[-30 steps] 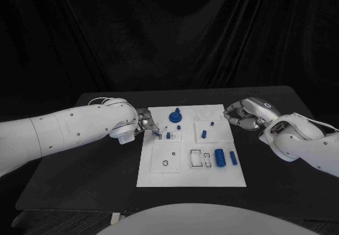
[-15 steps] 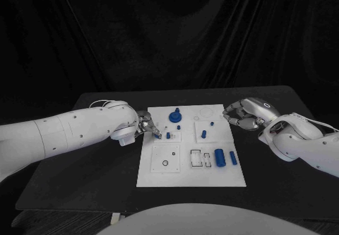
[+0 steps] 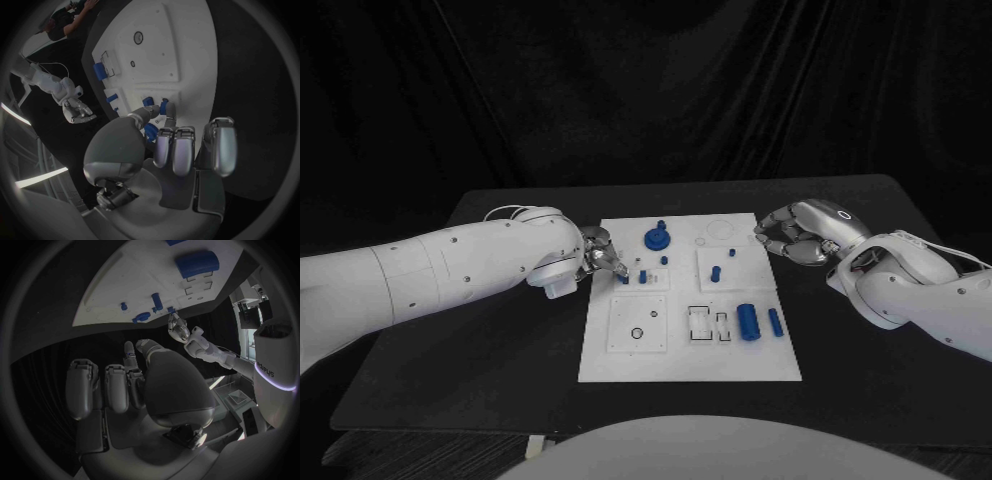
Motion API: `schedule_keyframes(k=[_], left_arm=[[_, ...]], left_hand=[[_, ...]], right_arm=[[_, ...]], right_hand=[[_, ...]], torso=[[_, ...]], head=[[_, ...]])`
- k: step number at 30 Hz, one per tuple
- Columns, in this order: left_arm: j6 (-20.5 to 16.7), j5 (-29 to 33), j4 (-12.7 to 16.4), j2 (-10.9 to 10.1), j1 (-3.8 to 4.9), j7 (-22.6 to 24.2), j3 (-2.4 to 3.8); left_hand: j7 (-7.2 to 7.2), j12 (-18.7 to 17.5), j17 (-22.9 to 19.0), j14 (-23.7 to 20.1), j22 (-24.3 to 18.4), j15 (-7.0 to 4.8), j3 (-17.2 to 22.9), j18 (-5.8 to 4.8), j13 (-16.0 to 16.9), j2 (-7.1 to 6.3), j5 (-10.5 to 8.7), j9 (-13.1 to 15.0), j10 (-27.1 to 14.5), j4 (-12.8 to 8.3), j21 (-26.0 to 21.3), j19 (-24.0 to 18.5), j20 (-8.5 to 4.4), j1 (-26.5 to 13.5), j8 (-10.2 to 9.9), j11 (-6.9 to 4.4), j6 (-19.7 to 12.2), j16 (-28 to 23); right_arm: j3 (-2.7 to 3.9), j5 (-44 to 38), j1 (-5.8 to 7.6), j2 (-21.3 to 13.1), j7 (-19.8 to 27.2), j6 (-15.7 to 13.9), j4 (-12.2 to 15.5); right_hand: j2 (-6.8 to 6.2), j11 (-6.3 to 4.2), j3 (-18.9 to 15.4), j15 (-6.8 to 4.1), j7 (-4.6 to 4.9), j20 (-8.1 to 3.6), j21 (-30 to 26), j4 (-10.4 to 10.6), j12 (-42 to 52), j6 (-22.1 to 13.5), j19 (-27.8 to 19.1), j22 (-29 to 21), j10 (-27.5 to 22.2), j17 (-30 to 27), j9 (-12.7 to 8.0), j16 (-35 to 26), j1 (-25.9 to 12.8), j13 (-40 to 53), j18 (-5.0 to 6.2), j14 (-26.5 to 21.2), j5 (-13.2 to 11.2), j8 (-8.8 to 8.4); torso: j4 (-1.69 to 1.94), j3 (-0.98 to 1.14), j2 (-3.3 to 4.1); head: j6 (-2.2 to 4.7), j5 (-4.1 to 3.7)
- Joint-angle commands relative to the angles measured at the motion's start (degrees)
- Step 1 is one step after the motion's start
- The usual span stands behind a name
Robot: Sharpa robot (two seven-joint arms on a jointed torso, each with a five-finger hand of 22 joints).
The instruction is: Assemble the parts on the task board
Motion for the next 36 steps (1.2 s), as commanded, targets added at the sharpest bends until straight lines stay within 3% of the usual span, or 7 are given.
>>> schedule_keyframes(k=[1,24,26,27,29,31,36], left_arm=[[0.2,0.1,0.1,0.2,-0.14,1.3,0.04],[1.5,0.1,-1.2,0.7,-0.52,0.6,0.04],[1.7,0.1,-1.4,0.7,-0.56,0.5,0.04],[1.8,0.1,-1.4,0.7,-0.58,0.5,0.04],[2.0,0.1,-1.5,0.8,-0.62,0.4,0.04],[2.2,0.1,-1.6,0.8,-0.66,0.3,0.04],[3.0,0.1,-1.9,1.0,-0.73,0.0,0.04]], left_hand=[[-0.28,-0.3,14.3,5.7,11.5,-0.26,0.2,0.56,13.8,0.35,0.24,0.0,4.8,0.2,-0.4,0.1,-0.26,0.0,0.3,-0.49,0.1,0.1],[-0.21,-0.3,14.2,5.6,11.5,-0.25,0.1,0.57,13.8,0.34,-0.39,0.1,4.8,0.2,-0.5,0.0,-0.28,0.3,0.1,-0.41,-0.2,0.1],[-0.15,-0.4,14.2,5.6,11.4,-0.19,-0.4,0.59,13.7,0.38,-2.51,0.1,4.7,0.3,-0.6,-0.1,-0.26,0.5,0.0,-0.37,-0.4,0.0],[-0.29,-0.4,14.1,5.6,11.4,-0.26,-1.1,0.56,13.7,0.36,-6.90,0.1,4.7,0.6,-0.7,-0.1,-0.14,0.5,-0.1,-0.25,-0.6,0.0],[-0.10,-0.4,14.1,5.6,11.4,-0.13,-1.9,0.60,13.7,0.31,-8.86,0.0,4.7,1.0,-0.8,-0.1,-0.17,0.5,-0.3,-0.29,-0.7,0.0],[-0.02,-0.4,14.0,5.5,11.4,-0.05,-3.4,0.60,13.7,0.29,-12.36,-0.2,4.7,1.9,-0.9,-0.1,-0.06,0.2,-0.6,-0.17,-0.8,0.0],[0.20,-0.4,14.0,5.5,11.4,0.13,-6.0,0.64,13.7,0.22,-15.98,-0.5,4.7,3.2,-1.0,-0.1,0.05,-0.3,-1.0,-0.01,-0.8,-0.1]], right_arm=[[0.04,0.1,-0.17,0.0,-0.3,-0.6,0.0],[0.04,0.1,-0.29,0.0,-0.3,-0.6,0.0],[0.04,0.1,-0.31,0.0,-0.3,-0.6,0.0],[0.04,0.1,-0.31,0.0,-0.3,-0.6,0.0],[0.04,0.1,-0.33,0.0,-0.3,-0.6,0.1],[0.04,0.1,-0.34,0.0,-0.3,-0.6,0.1],[0.04,0.1,-0.38,-0.1,-0.3,-0.7,0.1]], right_hand=[[-0.01,0.27,0.3,0.39,0.14,0.50,-0.2,-0.1,0.2,0.4,2.3,12.1,6.1,5.3,0.1,-0.2,0.4,15.1,0.89,4.2,0.3,-0.27],[0.00,0.26,0.3,0.38,0.12,0.50,-0.2,-0.1,0.2,0.4,2.3,12.1,6.1,5.3,0.1,-0.2,0.4,15.1,0.89,4.2,0.3,-0.26],[0.00,0.26,0.3,0.38,0.12,0.50,-0.2,-0.1,0.2,0.4,2.3,12.1,6.1,5.3,0.1,-0.2,0.4,15.1,0.89,4.2,0.3,-0.26],[0.00,0.26,0.3,0.38,0.12,0.50,-0.2,-0.1,0.2,0.4,2.3,12.1,6.1,5.3,0.1,-0.2,0.4,15.1,0.89,4.2,0.3,-0.26],[0.00,0.26,0.3,0.38,0.12,0.50,-0.2,-0.1,0.2,0.4,2.3,12.1,6.1,5.3,0.1,-0.2,0.4,15.1,0.89,4.2,0.3,-0.26],[0.00,0.29,0.3,0.38,0.12,0.49,-0.2,-0.2,0.2,0.5,2.3,12.1,6.1,5.3,0.1,-0.2,0.4,15.1,0.88,4.2,0.3,-0.25],[0.00,0.29,0.3,0.38,0.12,0.49,-0.2,-0.2,0.2,0.5,2.3,12.1,6.1,5.3,0.1,-0.2,0.4,15.1,0.88,4.2,0.3,-0.25]], torso=[[-0.01,0.01,-0.01],[0.01,-0.01,0.02],[0.00,-0.02,0.03],[-0.01,-0.02,0.04],[0.01,-0.01,0.04],[0.00,-0.01,0.03],[0.01,0.01,0.01]], head=[[0.00,0.06],[0.00,0.17],[0.00,0.18],[0.00,0.18],[0.00,0.15],[0.00,0.17],[0.00,0.08]])
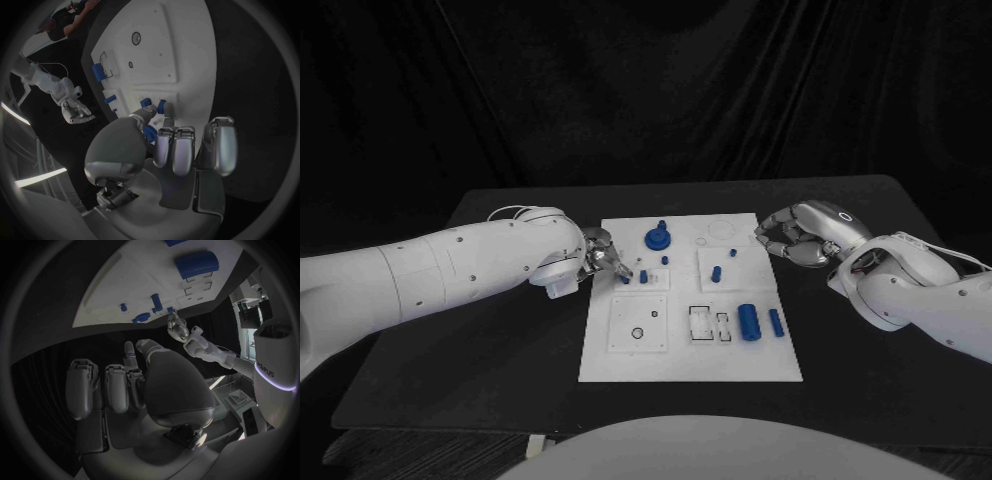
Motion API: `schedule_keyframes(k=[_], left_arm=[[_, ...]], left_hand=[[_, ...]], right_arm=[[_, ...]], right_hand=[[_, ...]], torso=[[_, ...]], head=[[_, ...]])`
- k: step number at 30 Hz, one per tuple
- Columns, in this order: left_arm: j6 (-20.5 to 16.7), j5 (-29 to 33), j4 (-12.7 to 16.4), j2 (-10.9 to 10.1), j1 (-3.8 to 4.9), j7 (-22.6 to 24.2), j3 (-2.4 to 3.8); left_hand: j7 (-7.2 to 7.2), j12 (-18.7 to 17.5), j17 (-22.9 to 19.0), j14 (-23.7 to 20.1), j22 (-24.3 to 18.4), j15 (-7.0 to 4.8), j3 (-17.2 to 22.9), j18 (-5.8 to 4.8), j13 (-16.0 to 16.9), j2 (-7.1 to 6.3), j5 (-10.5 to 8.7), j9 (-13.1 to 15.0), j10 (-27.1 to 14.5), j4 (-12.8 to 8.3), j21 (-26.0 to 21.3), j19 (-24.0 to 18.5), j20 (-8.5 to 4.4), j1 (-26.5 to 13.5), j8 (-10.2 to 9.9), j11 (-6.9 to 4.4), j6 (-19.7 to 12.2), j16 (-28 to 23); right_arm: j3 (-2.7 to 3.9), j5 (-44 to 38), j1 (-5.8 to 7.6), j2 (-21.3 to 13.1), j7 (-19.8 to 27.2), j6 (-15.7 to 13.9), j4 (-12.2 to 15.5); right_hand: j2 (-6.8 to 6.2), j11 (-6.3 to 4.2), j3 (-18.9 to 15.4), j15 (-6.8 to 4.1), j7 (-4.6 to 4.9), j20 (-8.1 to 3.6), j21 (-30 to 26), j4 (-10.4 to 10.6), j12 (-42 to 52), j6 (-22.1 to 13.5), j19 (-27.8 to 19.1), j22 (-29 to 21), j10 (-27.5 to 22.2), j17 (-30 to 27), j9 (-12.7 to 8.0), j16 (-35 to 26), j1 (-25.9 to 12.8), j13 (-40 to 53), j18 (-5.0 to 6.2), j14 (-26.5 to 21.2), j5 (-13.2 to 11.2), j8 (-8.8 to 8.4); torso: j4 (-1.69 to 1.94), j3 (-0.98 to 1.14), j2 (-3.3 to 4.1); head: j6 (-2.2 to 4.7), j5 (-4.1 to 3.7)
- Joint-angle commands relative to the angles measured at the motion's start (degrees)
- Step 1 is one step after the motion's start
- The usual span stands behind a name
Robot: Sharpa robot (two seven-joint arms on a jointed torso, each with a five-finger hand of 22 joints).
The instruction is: Assemble the parts on the task board
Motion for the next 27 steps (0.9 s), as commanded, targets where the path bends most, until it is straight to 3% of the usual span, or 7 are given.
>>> schedule_keyframes(k=[1,4,9,18,22,24,27], left_arm=[[1.8,0.1,-0.2,0.2,-0.26,-0.4,-0.06],[2.3,0.1,-0.4,0.4,-0.28,-0.7,-0.06],[2.6,0.1,-0.7,0.6,-0.30,-1.0,-0.06],[3.2,-0.5,-1.1,0.6,-0.33,-1.9,-0.06],[3.1,-1.3,-1.1,0.5,-0.33,-1.7,-0.06],[2.9,-1.5,-1.1,0.5,-0.33,-1.4,-0.06],[2.6,-1.6,-0.9,0.3,-0.34,-0.9,-0.06]], left_hand=[[0.55,-0.2,14.0,5.5,11.3,0.22,-1.9,0.63,13.7,-0.35,-3.72,-0.3,4.7,1.0,-0.4,-0.1,0.11,-1.3,-0.4,0.10,-0.2,-0.1],[0.75,-0.1,14.0,5.5,11.3,0.39,-4.4,0.63,13.7,-0.39,-7.84,-0.4,4.7,2.4,-0.4,-0.1,0.27,-1.9,-0.6,0.30,-0.1,-0.1],[0.95,-0.2,13.9,5.5,11.3,0.55,-7.2,0.68,13.7,-0.35,-10.48,-0.2,4.7,4.0,-0.6,-0.2,0.41,-3.2,-0.4,0.48,-0.1,-0.1],[1.02,0.0,14.0,5.5,11.3,0.65,-10.7,0.70,13.8,0.00,-11.19,1.5,4.8,6.4,-0.7,-0.2,0.55,-4.9,1.3,0.60,-1.2,0.0],[1.40,0.1,13.9,5.5,11.2,0.83,-13.4,0.71,13.9,-0.15,-11.51,2.9,4.9,8.3,-0.8,-0.2,0.62,-6.3,2.2,0.84,-3.8,-0.1],[1.49,0.1,14.0,5.5,11.2,0.92,-14.6,0.71,14.0,0.25,-11.50,3.8,4.9,9.4,-0.8,-0.2,0.71,-6.6,3.1,0.95,-4.7,0.0],[1.53,0.1,14.0,5.5,11.2,0.99,-14.6,0.71,13.9,1.04,-11.03,4.3,4.9,9.3,-0.8,-0.2,0.79,-5.5,3.6,1.01,-5.4,0.0]], right_arm=[[0.04,-0.1,-0.17,-0.1,-0.3,-0.6,0.1],[0.04,-0.1,-0.19,-0.1,-0.3,-0.6,0.1],[0.04,-0.1,-0.22,-0.1,-0.4,-0.6,0.1],[0.04,-0.1,-0.27,-0.3,-0.5,-0.5,0.2],[0.04,-0.1,-0.29,-0.2,-0.5,-0.5,0.1],[0.04,-0.1,-0.30,-0.2,-0.5,-0.4,0.1],[0.04,-0.1,-0.32,-0.2,-0.5,-0.4,0.1]], right_hand=[[0.00,0.29,0.3,0.38,0.12,0.49,-0.2,-0.2,0.2,0.5,2.3,12.1,6.1,5.3,0.1,-0.2,0.4,15.1,0.88,4.2,0.3,-0.25],[0.00,0.29,0.3,0.38,0.12,0.49,-0.2,-0.2,0.2,0.5,2.3,12.1,6.1,5.3,0.1,-0.2,0.4,15.1,0.88,4.2,0.3,-0.25],[0.00,0.29,0.3,0.38,0.12,0.49,-0.2,-0.2,0.2,0.5,2.3,12.1,6.1,5.3,0.1,-0.2,0.4,15.1,0.88,4.2,0.3,-0.25],[-0.06,0.32,0.3,0.40,0.14,0.50,-0.2,-0.2,0.2,0.5,2.3,12.1,6.1,5.3,0.1,-0.2,0.4,15.1,0.88,4.2,0.3,-0.26],[-0.06,0.32,0.3,0.40,0.14,0.50,-0.2,-0.2,0.2,0.5,2.3,12.1,6.1,5.3,0.1,-0.2,0.4,15.1,0.88,4.2,0.3,-0.26],[-0.06,0.32,0.3,0.40,0.14,0.50,-0.2,-0.2,0.2,0.5,2.3,12.1,6.1,5.3,0.1,-0.2,0.4,15.1,0.88,4.2,0.3,-0.26],[-0.06,0.32,0.3,0.40,0.14,0.50,-0.2,-0.2,0.2,0.5,2.3,12.1,6.1,5.3,0.1,-0.2,0.4,15.1,0.88,4.2,0.3,-0.26]], torso=[[-0.02,0.02,-0.03],[-0.01,0.01,-0.04],[0.00,0.02,-0.03],[-0.03,0.02,-0.03],[-0.05,0.01,-0.03],[-0.04,0.02,-0.04],[-0.02,0.01,-0.04]], head=[[0.00,-0.08],[0.00,-0.06],[0.00,-0.20],[0.00,-0.18],[0.00,-0.16],[0.00,-0.12],[0.00,-0.10]])
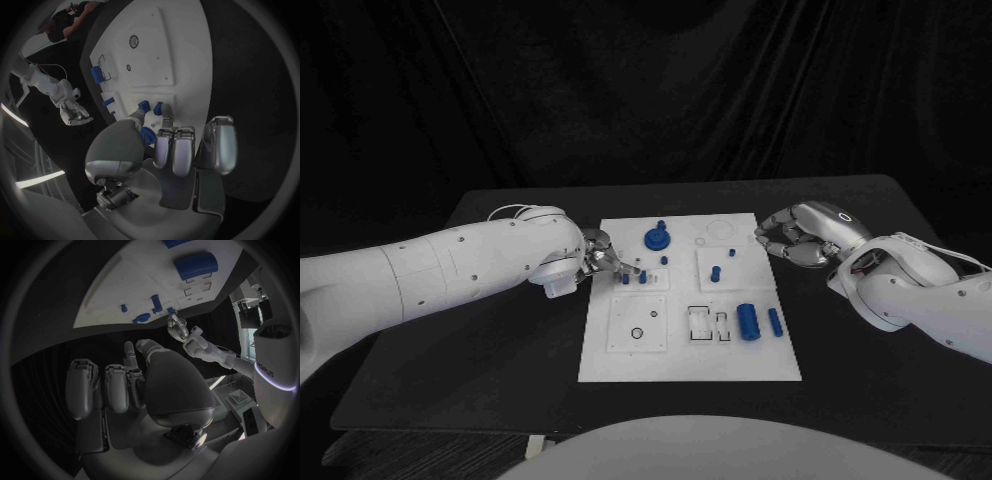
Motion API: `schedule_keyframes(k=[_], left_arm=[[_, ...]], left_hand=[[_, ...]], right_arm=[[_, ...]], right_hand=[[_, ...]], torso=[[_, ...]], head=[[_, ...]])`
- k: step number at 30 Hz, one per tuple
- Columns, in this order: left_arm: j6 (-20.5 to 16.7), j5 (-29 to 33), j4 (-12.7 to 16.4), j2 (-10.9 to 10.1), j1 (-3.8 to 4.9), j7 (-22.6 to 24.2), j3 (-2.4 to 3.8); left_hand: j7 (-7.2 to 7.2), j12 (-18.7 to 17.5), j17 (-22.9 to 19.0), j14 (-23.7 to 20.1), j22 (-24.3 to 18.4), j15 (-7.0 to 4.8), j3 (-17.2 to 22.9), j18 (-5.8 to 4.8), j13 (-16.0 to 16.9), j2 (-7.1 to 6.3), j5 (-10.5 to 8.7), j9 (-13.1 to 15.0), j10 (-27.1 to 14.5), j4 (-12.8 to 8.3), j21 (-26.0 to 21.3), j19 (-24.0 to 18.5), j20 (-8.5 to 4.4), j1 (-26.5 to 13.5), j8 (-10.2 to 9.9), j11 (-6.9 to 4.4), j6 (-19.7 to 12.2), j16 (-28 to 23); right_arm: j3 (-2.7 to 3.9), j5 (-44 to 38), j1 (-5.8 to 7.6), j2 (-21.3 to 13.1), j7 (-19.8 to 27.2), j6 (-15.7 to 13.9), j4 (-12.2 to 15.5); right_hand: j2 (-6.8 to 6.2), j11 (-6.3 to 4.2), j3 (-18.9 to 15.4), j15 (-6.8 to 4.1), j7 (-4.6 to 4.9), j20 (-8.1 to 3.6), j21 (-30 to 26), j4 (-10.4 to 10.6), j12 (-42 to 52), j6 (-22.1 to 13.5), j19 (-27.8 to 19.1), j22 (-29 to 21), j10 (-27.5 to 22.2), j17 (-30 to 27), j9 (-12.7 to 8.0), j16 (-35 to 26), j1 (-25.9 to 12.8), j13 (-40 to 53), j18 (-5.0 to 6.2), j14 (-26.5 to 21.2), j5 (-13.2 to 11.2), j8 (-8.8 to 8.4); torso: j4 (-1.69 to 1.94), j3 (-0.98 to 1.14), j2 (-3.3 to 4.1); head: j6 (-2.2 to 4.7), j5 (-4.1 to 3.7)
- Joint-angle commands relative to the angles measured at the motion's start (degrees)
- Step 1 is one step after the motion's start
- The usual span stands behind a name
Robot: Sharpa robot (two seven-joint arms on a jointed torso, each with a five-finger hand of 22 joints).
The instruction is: Assemble the parts on the task board
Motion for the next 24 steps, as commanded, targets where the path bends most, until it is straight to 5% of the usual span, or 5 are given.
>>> schedule_keyframes(k=[1,7,12,19,24], left_arm=[[0.4,-1.2,0.0,-0.2,-0.26,0.0,-0.24],[-2.6,-1.4,0.8,-0.9,-0.26,2.6,-0.23],[-9.6,-1.4,3.6,-3.4,0.15,7.8,-0.20],[-16.2,-1.5,5.8,-6.1,5.13,16.9,-0.17],[-16.4,-3.3,6.3,-7.1,8.04,24.1,-0.17]], left_hand=[[0.29,0.2,14.0,5.5,11.3,0.55,-0.2,0.71,14.0,0.92,0.32,0.5,4.8,-0.2,-0.3,0.0,0.59,1.0,0.7,0.44,-1.2,0.0],[0.31,0.4,14.4,5.7,11.4,0.57,-2.5,0.61,14.2,0.38,-0.15,1.1,5.0,1.4,0.1,0.3,0.66,0.4,1.8,0.46,-1.6,0.1],[0.05,0.4,14.7,5.9,11.5,0.39,-5.2,0.52,14.2,-0.86,-0.25,1.7,5.1,1.7,0.6,0.6,0.53,0.8,3.2,0.24,-1.4,0.2],[-0.02,0.4,14.9,5.9,11.5,0.21,-7.9,0.51,14.2,-1.80,-0.29,3.0,5.1,1.7,0.6,0.6,0.27,4.5,4.9,0.14,-3.0,0.3],[2.40,-3.4,10.4,3.2,10.3,1.84,-9.2,1.24,10.6,-1.93,0.19,5.5,0.9,0.5,-3.5,-2.8,1.42,12.1,5.6,1.88,-14.3,-1.5]], right_arm=[[0.04,-0.1,-0.17,0.0,-0.5,-0.4,0.0],[0.04,-0.1,-0.18,-0.1,-0.5,-0.4,0.0],[0.04,-0.1,-0.18,-0.7,-0.7,-0.4,0.1],[0.04,0.2,-0.17,-1.4,-0.2,-1.2,0.4],[0.04,0.3,-0.17,-1.3,0.4,-1.7,0.6]], right_hand=[[-0.06,0.32,0.3,0.40,0.14,0.50,-0.2,-0.2,0.2,0.5,2.3,12.1,6.1,5.3,0.1,-0.2,0.4,15.1,0.89,4.2,0.3,-0.26],[-0.06,0.32,0.3,0.40,0.14,0.50,-0.2,-0.2,0.2,0.5,2.3,12.1,6.1,5.3,0.1,-0.2,0.4,15.1,0.89,4.2,0.3,-0.26],[-0.07,0.30,0.3,0.41,0.18,0.50,0.5,-0.2,0.2,0.4,2.5,12.3,6.1,6.1,0.1,0.2,0.3,15.1,0.73,4.4,0.3,-0.30],[-0.05,0.25,0.3,0.39,0.19,0.50,0.6,-0.1,0.2,0.3,2.6,12.4,6.1,6.1,0.1,0.2,0.3,15.1,0.70,4.4,0.3,-0.35],[-0.06,0.23,0.3,0.38,0.18,0.50,0.3,-0.1,0.2,0.3,2.5,12.3,6.1,5.8,0.1,0.1,0.3,15.1,0.77,4.3,0.3,-0.36]], torso=[[0.04,0.00,0.01],[0.06,0.00,0.03],[0.03,-0.01,0.01],[0.04,-0.01,0.02],[0.03,0.00,0.00]], head=[[0.00,0.03],[0.00,0.20],[0.00,-0.05],[0.00,0.23],[0.00,0.29]])
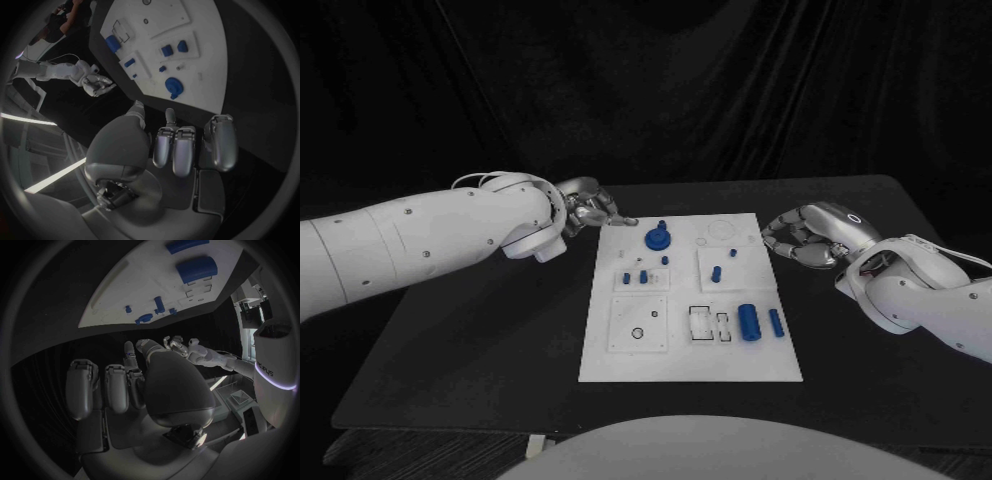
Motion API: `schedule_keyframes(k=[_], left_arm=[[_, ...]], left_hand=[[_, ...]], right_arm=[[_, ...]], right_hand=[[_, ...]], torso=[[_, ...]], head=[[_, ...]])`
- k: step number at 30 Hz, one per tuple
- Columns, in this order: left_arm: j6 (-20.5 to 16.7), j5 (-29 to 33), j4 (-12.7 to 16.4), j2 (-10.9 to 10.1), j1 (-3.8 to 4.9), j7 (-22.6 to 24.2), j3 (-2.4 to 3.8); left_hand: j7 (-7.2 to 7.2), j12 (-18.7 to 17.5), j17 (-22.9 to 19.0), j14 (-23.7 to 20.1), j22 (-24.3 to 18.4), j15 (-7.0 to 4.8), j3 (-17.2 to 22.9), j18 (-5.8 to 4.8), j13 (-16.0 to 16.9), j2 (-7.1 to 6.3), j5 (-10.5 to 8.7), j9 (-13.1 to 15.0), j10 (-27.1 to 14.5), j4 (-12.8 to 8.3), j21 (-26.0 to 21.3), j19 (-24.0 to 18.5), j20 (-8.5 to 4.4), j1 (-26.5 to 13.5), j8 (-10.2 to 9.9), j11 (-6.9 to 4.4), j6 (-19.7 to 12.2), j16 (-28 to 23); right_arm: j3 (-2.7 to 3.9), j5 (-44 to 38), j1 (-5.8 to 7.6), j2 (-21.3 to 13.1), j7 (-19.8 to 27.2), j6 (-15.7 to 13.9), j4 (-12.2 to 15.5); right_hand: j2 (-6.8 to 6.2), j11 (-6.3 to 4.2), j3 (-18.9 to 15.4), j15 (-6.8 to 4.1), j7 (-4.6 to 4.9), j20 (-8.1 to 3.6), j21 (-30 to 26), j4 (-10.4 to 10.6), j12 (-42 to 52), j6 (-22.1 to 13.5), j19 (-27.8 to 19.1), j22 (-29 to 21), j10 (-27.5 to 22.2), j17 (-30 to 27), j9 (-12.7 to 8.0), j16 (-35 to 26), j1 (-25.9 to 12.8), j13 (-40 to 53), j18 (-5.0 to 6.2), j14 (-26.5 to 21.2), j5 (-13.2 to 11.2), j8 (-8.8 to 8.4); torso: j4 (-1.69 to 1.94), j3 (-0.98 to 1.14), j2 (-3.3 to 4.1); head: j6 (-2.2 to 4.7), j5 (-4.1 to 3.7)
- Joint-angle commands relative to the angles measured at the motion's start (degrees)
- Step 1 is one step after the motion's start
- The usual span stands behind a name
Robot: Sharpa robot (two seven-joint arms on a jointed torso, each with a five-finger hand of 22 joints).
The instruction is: Assemble the parts on the task board
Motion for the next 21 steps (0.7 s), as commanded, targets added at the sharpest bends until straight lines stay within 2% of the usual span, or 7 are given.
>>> schedule_keyframes(k=[1,6,7,8,12,14,21], left_arm=[[-3.5,-2.6,0.4,-0.3,1.12,12.1,-0.03],[-2.5,-10.5,-0.7,0.3,1.58,20.8,-0.06],[-2.4,-12.4,-1.0,0.5,1.33,22.0,-0.07],[-2.4,-14.3,-1.3,0.7,1.02,23.1,-0.07],[-3.8,-21.7,-3.9,2.5,-1.31,27.8,-0.08],[-4.6,-23.5,-5.3,3.6,-2.43,29.5,-0.07],[-8.0,-28.0,-9.8,7.4,-6.16,33.2,-0.07]], left_hand=[[1.08,-3.4,8.4,1.7,9.9,0.75,-0.1,1.43,8.9,0.17,0.14,0.4,-1.5,-0.8,-2.8,-2.5,0.57,4.0,-0.7,0.77,-7.2,-1.6],[1.79,-13.8,-0.5,-9.3,8.3,2.86,2.4,2.34,1.0,2.78,1.10,-1.0,-18.9,-3.7,-7.7,-9.2,2.01,16.7,3.4,2.34,-13.5,-5.9],[0.61,-25.4,3.4,-5.3,9.3,2.68,3.4,1.74,-7.3,2.81,1.36,-2.5,-36.0,-3.7,-4.3,-6.6,2.25,18.2,4.5,2.09,-12.7,-3.7],[-0.13,-30.8,4.0,-4.7,9.5,2.49,3.6,1.63,-11.4,2.62,2.11,-3.6,-43.0,-3.4,-3.5,-6.0,2.38,18.6,5.0,1.90,-12.0,-3.4],[-1.63,-39.3,3.5,-4.3,10.3,1.29,6.1,1.33,-19.3,1.50,3.10,-13.9,-46.7,-1.7,-0.3,-3.7,2.95,22.0,3.8,1.00,-7.3,-3.5],[-2.24,-44.7,2.0,-4.5,10.5,0.93,8.2,1.21,-25.6,0.13,4.01,-22.2,-45.9,-0.7,0.6,-2.8,3.09,23.7,-0.3,0.79,-3.8,-4.3],[-1.60,-58.5,-1.2,-4.3,11.3,0.40,13.0,0.64,-43.0,-2.19,6.29,-40.4,-46.6,0.3,3.0,-0.1,2.44,24.0,-14.5,0.66,6.1,-6.0]], right_arm=[[0.04,0.2,-0.12,0.1,0.4,-1.6,0.2],[0.04,0.2,-0.13,0.3,0.9,-1.9,0.4],[0.04,0.2,-0.13,0.3,1.0,-1.9,0.5],[0.04,0.2,-0.13,0.3,1.1,-2.0,0.5],[0.04,0.3,-0.14,0.6,1.3,-1.9,0.4],[0.04,0.3,-0.14,0.7,1.4,-1.9,0.5],[0.04,0.3,-0.14,0.7,1.7,-1.5,0.7]], right_hand=[[-0.07,0.24,0.3,0.38,0.18,0.50,0.1,-0.1,0.2,0.3,2.5,12.3,6.1,5.8,0.1,0.1,0.3,15.1,0.76,4.3,0.3,-0.36],[-0.09,0.23,0.3,0.37,0.17,0.49,-0.1,-0.1,0.2,0.3,2.4,12.2,6.1,5.6,0.1,0.0,0.3,15.1,0.79,4.3,0.3,-0.36],[-0.09,0.23,0.3,0.37,0.17,0.49,-0.1,-0.1,0.2,0.3,2.4,12.2,6.1,5.6,0.1,0.0,0.3,15.1,0.79,4.3,0.3,-0.36],[-0.09,0.23,0.3,0.37,0.17,0.49,-0.1,-0.1,0.2,0.3,2.4,12.2,6.1,5.6,0.1,0.0,0.3,15.1,0.79,4.3,0.3,-0.36],[-0.14,0.24,0.3,0.36,0.15,0.49,-0.3,-0.1,0.2,0.3,2.3,12.2,6.1,5.4,0.1,-0.1,0.3,15.1,0.85,4.3,0.3,-0.35],[-0.14,0.24,0.3,0.36,0.15,0.49,-0.3,-0.1,0.2,0.3,2.3,12.2,6.1,5.4,0.1,-0.1,0.3,15.1,0.85,4.3,0.3,-0.35],[-0.24,0.26,0.2,0.36,0.14,0.49,-0.3,-0.2,0.2,0.4,2.3,12.1,6.1,5.3,0.1,-0.1,0.2,15.1,0.86,4.3,0.3,-0.32]], torso=[[-0.01,0.01,-0.01],[-0.03,-0.02,-0.01],[-0.03,-0.02,-0.01],[0.00,0.01,-0.03],[-0.10,0.04,-0.17],[-0.09,0.04,-0.18],[-0.05,-0.01,-0.01]], head=[[0.00,0.15],[0.00,-0.15],[0.00,-0.16],[0.00,-0.17],[0.00,0.22],[0.00,0.37],[0.00,0.77]])
